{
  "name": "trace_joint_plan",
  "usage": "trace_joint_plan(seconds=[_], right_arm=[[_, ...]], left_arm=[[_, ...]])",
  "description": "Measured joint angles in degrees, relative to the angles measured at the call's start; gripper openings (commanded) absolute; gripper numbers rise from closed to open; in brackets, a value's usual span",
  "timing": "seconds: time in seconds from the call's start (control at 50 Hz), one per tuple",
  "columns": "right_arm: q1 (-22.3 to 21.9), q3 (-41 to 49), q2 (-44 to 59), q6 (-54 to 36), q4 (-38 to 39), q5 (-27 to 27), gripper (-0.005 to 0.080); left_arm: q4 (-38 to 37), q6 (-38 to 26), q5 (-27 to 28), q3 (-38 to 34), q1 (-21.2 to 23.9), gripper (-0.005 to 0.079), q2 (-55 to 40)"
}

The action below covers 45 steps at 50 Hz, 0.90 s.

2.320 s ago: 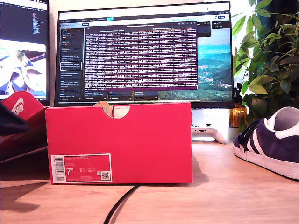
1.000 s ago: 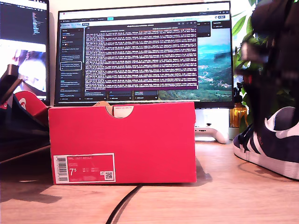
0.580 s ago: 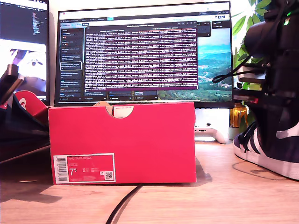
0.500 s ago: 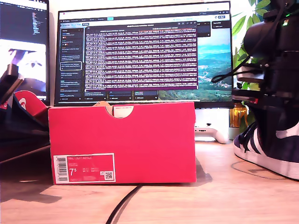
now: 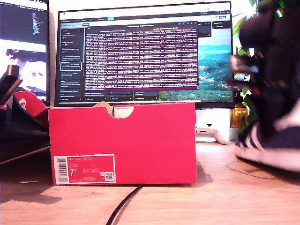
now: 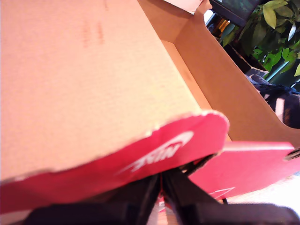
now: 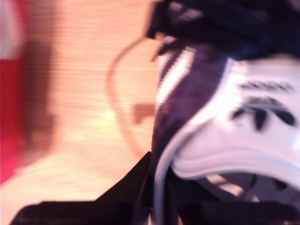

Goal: Pack the blue shoes by picking the first shoe and placing it inside the red shoebox, left side, then picking and rotating the second shoe and placing it in the shoebox

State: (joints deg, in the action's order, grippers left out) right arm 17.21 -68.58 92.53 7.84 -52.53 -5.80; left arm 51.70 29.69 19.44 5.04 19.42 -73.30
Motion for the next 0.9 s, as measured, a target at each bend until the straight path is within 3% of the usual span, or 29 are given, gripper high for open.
trace_joint_plan(seconds=[0.54,0.9], right_arm=[[8.0,-20.76,0.35,6.6,-5.2,-2.86,-0.0011],[15.72,-22.82,0.59,10.23,7.15,-2.89,-0.0011]], left_arm=[[-1.55,-0.02,-0.44,0.0,0.0,-0.002,0.0],[-0.17,0.0,-0.42,0.0,0.0,-0.002,0.0]])
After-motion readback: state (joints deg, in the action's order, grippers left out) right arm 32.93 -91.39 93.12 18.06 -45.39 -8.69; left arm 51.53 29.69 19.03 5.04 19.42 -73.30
